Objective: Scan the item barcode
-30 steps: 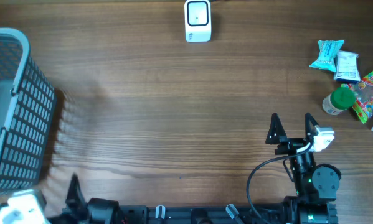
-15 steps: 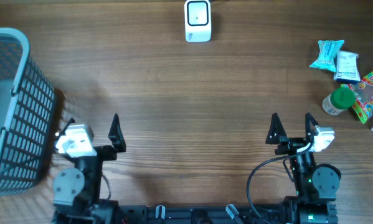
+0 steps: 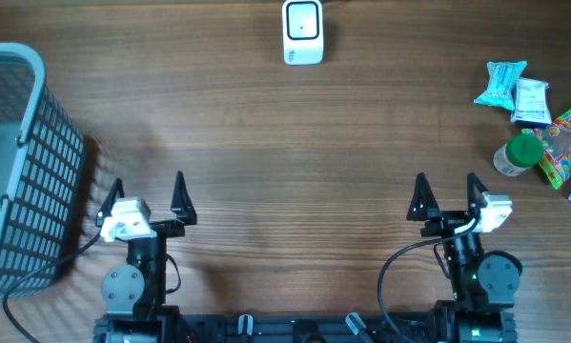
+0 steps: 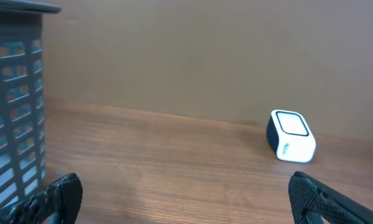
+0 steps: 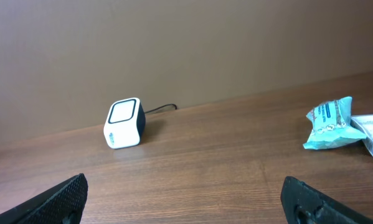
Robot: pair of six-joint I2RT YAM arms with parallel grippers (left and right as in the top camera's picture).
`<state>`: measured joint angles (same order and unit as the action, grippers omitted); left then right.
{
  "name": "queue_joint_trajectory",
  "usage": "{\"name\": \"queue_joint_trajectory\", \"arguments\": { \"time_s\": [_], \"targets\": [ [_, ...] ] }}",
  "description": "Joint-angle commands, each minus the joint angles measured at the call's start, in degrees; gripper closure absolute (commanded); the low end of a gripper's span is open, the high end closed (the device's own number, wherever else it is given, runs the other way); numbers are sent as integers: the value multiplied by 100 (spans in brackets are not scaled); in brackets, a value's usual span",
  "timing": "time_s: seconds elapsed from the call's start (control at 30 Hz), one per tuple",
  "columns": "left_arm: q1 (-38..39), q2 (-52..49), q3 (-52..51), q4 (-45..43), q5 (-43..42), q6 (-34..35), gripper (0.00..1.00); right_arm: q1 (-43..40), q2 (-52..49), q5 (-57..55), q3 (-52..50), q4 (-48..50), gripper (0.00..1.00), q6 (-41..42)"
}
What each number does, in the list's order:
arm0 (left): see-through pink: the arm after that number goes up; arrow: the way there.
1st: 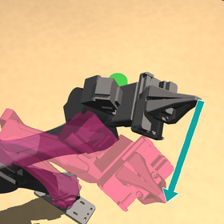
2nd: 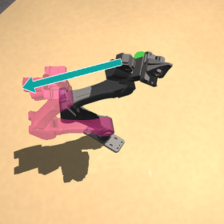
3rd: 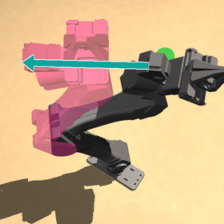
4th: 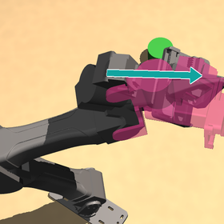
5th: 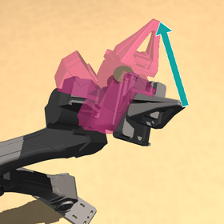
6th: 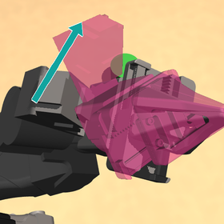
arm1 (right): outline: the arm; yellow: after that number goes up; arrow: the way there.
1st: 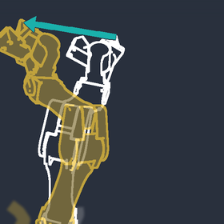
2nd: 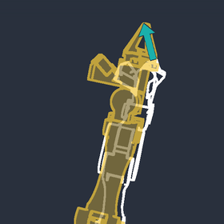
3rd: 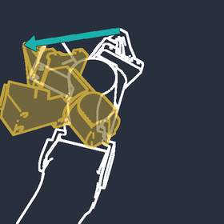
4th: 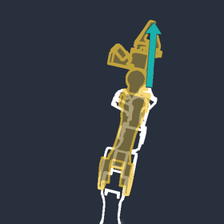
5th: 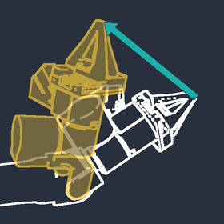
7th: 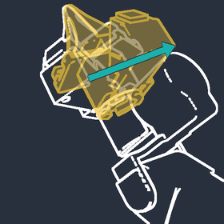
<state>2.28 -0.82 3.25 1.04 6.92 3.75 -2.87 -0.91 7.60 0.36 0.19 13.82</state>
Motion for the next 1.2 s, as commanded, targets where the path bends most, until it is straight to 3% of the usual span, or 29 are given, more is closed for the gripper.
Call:
{"name": "queue_joint_trajectory", "arguments": {
  "time_s": [0.0, 0.47, 1.17],
  "targets": [
    [-188, 63, -157, -31, 2, -46, 0, 24, 26, -74, -4, 22, 0, 9],
    [-229, 63, -293, 332, -651, -341, 0, 24, 26, -74, -4, 22, 0, 7],
    [-229, 63, -293, 330, -817, -632, 0, 24, 26, -74, -4, 22, 0, 9]
  ]
}}
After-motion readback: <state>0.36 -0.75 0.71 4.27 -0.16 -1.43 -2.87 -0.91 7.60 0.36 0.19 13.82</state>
